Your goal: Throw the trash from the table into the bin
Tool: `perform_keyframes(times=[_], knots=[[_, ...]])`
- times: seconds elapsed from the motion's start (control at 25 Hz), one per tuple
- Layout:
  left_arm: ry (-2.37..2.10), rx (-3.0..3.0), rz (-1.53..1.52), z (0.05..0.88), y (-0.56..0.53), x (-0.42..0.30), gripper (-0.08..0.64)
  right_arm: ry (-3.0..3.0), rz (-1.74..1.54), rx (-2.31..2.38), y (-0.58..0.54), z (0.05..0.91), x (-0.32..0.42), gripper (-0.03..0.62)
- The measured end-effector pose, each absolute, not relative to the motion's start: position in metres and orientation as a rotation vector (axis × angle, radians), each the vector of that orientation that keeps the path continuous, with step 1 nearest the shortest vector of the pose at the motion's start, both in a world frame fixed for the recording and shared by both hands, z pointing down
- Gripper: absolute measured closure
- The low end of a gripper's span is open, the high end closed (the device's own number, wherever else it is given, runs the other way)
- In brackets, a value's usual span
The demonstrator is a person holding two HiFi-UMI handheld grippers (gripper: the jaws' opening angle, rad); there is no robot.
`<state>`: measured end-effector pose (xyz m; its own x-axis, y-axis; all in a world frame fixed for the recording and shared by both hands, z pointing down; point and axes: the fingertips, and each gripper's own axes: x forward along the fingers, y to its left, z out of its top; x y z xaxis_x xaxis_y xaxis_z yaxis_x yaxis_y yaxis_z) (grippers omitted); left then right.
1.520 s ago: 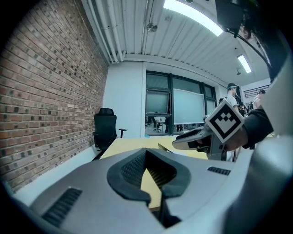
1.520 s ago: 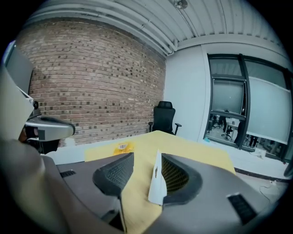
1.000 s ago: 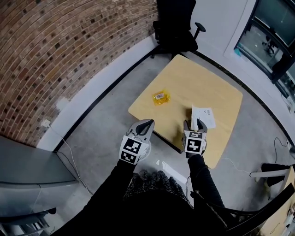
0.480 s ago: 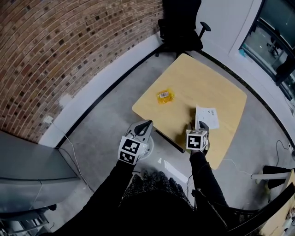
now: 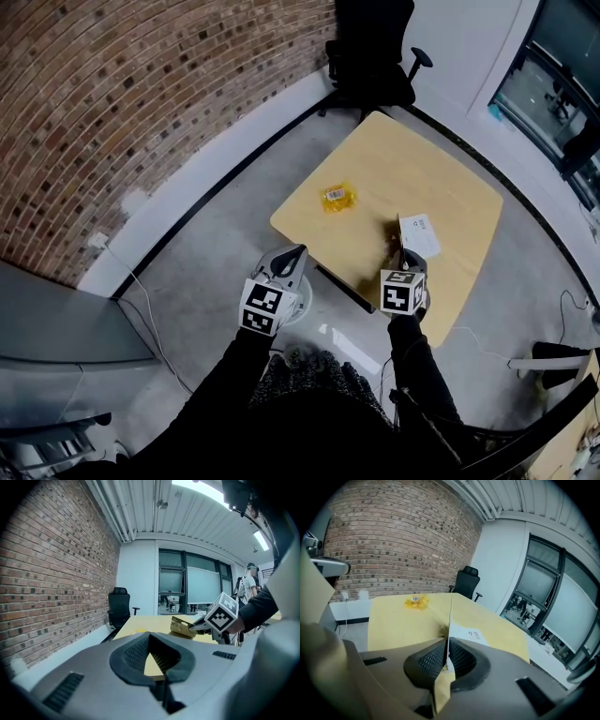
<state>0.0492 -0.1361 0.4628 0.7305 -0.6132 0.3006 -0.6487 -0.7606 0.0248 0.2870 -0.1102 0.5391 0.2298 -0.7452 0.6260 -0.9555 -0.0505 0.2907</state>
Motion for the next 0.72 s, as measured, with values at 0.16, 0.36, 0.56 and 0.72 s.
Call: perform_keyframes(times=[0.16, 0.36, 0.56, 0.72], knots=[[-1.040, 2.797, 0.408, 0.461, -0.137, 0.047, 0.561, -1.594, 0.355, 1.858, -0.112, 0.524, 0.283, 0.578], [-1.066, 2.792, 0.395, 0.457, -0.139, 0.042, 0.561, -1.631, 0.283, 1.890, -0.121, 0.498, 0.277, 0.578], [-1.107, 2.782, 0.380, 0.453, -0.140, 0.033, 0.561, -1.693, 0.195, 1.897, -0.137, 0.469, 0.264, 0.578], [-1.178, 2.752, 0.362, 0.450, -0.143, 0.016, 0.561, -1.763, 0.142, 1.879, -0.152, 0.451, 0.245, 0.578]])
